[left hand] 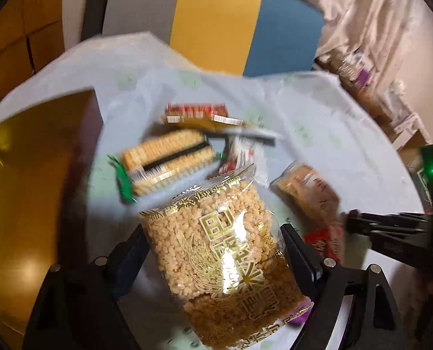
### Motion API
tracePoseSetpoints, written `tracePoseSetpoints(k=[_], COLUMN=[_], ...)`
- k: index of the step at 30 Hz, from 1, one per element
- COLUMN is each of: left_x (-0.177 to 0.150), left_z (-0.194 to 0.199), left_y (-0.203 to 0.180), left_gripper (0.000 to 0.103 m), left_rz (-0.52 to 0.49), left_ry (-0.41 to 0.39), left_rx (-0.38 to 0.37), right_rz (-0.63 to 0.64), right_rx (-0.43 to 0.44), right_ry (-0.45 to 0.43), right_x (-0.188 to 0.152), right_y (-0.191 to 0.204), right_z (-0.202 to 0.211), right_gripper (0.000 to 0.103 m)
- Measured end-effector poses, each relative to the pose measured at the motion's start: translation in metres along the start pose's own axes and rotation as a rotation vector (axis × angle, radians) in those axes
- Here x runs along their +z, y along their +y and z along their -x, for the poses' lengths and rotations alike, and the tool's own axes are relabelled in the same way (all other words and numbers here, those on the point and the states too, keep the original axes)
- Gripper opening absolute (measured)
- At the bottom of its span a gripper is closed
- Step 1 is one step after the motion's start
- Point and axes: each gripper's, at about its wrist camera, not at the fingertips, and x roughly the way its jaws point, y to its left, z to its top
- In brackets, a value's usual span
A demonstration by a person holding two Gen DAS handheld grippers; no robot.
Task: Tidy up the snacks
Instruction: 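Carry the rice-cracker bag over the gold tin and open the left tool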
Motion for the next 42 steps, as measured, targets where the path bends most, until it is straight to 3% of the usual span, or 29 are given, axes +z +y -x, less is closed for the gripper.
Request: tracePoseSetpoints(k=[6, 12, 15, 21, 23, 26, 31, 37, 42], left_x=[0.006, 0.032, 0.047, 0.074, 0.077, 0.086, 0.096, 0.079, 0.055], left_z=[0.054, 0.082, 0.074, 0.021, 0.01, -0.01, -0.01, 0.029, 0.062], left_y=[0.023, 0.08, 0.116, 0.17, 0.18, 0.186, 0.184, 0.168, 0.136], left_gripper=[0.088, 0.088, 0.088, 0.088, 0.088, 0.082, 0.083, 0.083, 0.083], left_rz=[-0.009, 0.067, 0.115, 0.159, 0.183, 0.212, 0.214, 0.194, 0.099], left_ry=[-0.104, -0.162, -0.143, -0.039, -0.019, 0.0, -0.028, -0.129, -0.197], left_rx=[-0.032, 0.039, 0.104, 0.196, 0.185, 0.167, 0.191, 0.19, 0.151], right_rz=[0.05, 0.083, 0.083, 0.084, 0.087, 0.093, 0.094, 0.097, 0.099], right_rx=[-0.038, -0.071, -0.074, -0.077, -0.08, -0.085, -0.081, -0.083, -0.086], right_ry=[-0.014, -0.001, -0.003, -0.004, -0.005, -0.005, -0.005, -0.005, -0.005], right_x=[-0.006, -0.012, -0.015, -0.019, -0.017, -0.017, -0.017, -0.017, -0.017], right_y=[0.01, 0.02, 0.022, 0.026, 0.025, 0.026, 0.024, 0.024, 0.025], right_z=[0.003, 0.002, 0.004, 0.008, 0.007, 0.005, 0.005, 0.004, 0.004], right_gripper=[0.025, 0.025, 0.025, 0.025, 0.025, 0.025, 0.025, 0.025, 0.025])
